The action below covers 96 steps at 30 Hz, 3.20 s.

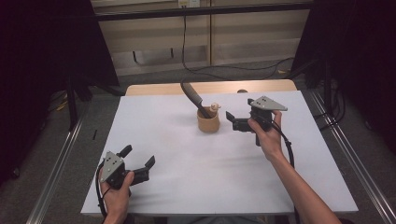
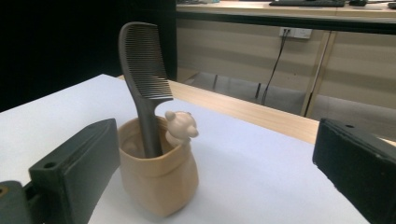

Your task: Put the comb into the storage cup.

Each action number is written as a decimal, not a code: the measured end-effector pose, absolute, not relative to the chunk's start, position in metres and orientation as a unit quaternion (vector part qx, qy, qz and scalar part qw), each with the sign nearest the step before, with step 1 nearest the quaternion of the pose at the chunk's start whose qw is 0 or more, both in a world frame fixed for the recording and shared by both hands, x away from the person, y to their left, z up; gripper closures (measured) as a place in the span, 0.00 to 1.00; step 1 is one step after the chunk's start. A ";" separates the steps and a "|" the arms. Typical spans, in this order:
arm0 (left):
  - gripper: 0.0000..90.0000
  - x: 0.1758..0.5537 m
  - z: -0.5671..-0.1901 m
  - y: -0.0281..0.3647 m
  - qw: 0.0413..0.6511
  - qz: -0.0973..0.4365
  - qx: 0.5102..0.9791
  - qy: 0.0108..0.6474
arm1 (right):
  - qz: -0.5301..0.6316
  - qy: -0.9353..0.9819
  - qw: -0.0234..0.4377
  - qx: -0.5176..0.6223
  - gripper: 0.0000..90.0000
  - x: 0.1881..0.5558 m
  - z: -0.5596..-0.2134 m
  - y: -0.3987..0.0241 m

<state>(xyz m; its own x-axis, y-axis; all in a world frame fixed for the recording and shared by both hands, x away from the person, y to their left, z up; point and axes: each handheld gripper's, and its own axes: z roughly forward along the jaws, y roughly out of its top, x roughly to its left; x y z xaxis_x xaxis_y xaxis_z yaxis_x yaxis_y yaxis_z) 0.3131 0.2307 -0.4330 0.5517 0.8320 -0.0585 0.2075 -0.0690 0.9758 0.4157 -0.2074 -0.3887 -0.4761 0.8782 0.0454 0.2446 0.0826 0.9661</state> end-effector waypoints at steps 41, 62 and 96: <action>0.04 0.311 -0.431 0.230 0.566 0.285 0.670 0.387 | 0.523 0.631 0.371 0.437 0.00 0.358 -0.406 -0.257; 0.04 0.310 -0.431 0.231 0.567 0.286 0.666 0.390 | 0.514 0.620 0.378 0.456 0.00 0.329 -0.416 -0.277; 0.04 0.303 -0.428 0.231 0.567 0.295 0.659 0.397 | 0.491 0.612 0.399 0.475 0.00 0.283 -0.427 -0.311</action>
